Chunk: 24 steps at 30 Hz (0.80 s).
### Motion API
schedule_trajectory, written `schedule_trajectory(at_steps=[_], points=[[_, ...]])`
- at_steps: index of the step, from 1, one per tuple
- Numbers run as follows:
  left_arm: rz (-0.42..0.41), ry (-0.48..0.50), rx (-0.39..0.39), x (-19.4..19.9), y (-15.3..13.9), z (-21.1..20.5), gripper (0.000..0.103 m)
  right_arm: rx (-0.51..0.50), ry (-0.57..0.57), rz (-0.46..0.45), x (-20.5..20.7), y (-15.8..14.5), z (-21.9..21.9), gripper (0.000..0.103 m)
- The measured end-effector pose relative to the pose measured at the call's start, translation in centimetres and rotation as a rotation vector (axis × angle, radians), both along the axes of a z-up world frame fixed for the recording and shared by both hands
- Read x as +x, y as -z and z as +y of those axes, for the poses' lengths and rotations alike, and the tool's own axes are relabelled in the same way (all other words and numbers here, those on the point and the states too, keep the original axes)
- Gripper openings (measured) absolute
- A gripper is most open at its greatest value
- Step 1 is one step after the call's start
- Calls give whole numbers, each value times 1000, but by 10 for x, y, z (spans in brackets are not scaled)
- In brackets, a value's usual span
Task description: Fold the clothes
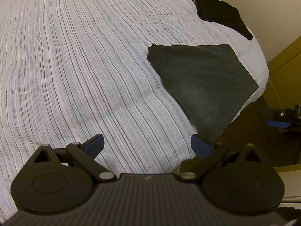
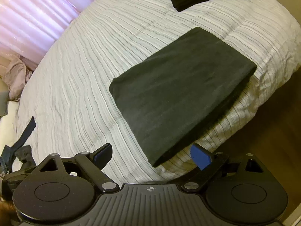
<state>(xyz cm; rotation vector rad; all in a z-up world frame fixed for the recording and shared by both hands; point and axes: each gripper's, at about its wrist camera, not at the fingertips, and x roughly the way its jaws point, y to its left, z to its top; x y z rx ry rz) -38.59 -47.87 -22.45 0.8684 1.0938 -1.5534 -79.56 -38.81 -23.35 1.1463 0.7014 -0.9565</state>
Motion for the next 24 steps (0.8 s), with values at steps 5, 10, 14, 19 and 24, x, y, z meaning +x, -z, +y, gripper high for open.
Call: schedule_trajectory(at_steps=[5, 10, 14, 19, 24], points=[[8, 15, -3, 0, 2, 9, 97, -19, 17, 48, -17, -4, 12, 93], [2, 40, -14, 0, 2, 15, 97, -110, -19, 245, -26, -11, 31, 93], [-7, 69, -20, -1, 1, 18, 97, -149, -68, 363, -27, -13, 46, 93], [-8, 91, -30, -4, -2, 21, 97, -130, -42, 361, -34, -12, 58, 93], [-9, 110, -32, -8, -2, 25, 97, -127, -65, 366, -31, -12, 63, 93]])
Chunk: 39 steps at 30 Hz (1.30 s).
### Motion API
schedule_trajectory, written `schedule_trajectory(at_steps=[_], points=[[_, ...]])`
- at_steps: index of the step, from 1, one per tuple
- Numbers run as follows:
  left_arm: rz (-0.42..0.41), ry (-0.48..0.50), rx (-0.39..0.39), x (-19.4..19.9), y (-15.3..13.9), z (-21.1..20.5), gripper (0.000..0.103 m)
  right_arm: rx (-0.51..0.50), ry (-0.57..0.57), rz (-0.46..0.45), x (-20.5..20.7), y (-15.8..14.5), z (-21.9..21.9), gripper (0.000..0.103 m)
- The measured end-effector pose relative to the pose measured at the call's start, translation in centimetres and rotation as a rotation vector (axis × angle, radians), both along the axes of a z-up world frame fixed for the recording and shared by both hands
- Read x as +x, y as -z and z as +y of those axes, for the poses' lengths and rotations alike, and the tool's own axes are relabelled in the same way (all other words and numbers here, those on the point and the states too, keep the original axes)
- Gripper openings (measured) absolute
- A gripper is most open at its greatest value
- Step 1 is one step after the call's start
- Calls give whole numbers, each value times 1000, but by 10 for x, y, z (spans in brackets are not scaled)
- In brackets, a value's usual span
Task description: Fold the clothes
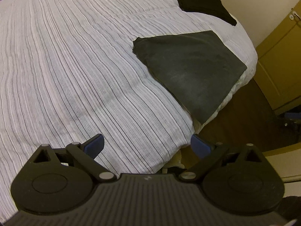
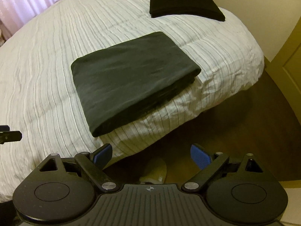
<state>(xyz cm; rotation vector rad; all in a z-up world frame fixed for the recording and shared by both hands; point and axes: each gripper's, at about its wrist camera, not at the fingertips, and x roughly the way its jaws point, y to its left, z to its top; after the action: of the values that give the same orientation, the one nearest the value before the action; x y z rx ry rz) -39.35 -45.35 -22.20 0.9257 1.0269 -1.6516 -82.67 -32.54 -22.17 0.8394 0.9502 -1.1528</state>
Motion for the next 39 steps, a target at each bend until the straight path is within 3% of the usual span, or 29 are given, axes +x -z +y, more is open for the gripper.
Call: schedule_trajectory(at_steps=[6, 11, 16, 22, 27, 29, 32, 39], points=[[14, -39, 17, 9, 5, 5, 97, 20, -17, -4, 4, 5, -1, 93], [92, -96, 49, 16, 12, -3, 96, -14, -47, -35, 2, 1, -15, 93], [141, -145, 48, 10, 14, -20, 95, -56, -77, -109, -14, -7, -57, 93], [163, -216, 82, -22, 31, -58, 92, -61, -220, -168, -36, -4, -136, 93], [194, -353, 127, -42, 51, -86, 90, 46, -323, -228, -53, 33, -213, 92], [212, -398, 127, -47, 56, -93, 84, 84, -371, -251, -56, 52, -240, 91], [226, -452, 128, -55, 61, -103, 79, 150, -411, -288, -62, 84, -274, 71], [234, -482, 127, -70, 76, -119, 79, 274, -424, -359, -79, 148, -315, 71]])
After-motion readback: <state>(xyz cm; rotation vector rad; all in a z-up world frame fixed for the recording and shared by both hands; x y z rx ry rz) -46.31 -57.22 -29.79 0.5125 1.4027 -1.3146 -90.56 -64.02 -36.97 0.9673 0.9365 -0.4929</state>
